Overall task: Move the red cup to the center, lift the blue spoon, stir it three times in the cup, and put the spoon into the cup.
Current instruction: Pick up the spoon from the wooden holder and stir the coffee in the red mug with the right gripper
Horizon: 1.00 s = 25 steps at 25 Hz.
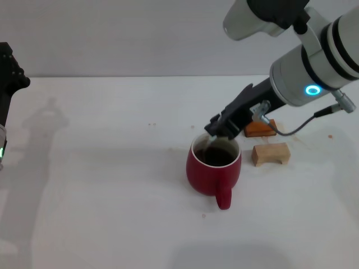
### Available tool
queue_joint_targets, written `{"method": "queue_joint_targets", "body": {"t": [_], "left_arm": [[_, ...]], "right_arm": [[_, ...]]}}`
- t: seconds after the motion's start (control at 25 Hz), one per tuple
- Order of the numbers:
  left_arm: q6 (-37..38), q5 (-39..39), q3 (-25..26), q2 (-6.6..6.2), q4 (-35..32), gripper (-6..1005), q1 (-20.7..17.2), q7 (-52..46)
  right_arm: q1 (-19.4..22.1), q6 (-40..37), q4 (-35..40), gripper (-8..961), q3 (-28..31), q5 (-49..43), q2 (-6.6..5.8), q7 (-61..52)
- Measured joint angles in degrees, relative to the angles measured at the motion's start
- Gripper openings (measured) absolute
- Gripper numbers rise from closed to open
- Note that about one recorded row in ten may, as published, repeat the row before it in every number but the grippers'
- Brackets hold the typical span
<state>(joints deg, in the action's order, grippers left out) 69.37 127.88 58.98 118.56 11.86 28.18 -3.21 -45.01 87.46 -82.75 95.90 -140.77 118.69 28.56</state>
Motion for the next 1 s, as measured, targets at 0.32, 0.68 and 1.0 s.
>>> {"method": "queue_joint_targets", "body": {"t": [0.32,0.68,1.0], "left_arm": [[0.06,0.00,-0.16,0.00,0.02,72,-0.33,-0.25],[0.06,0.00,-0.21,0.00,0.71,73,-0.44,-0.05],[0.06,0.01,-0.27,-0.07,0.71,74,-0.19,0.09]], "right_arm": [[0.36,-4.27,2.12,133,0.40,-6.20,-0.04,-0.09],[0.56,2.03,1.04,133,0.02,-6.12,-0.04,-0.33],[-0.01,0.12,2.51,134,-0.36,-0.16,-0.04,0.31]]}}
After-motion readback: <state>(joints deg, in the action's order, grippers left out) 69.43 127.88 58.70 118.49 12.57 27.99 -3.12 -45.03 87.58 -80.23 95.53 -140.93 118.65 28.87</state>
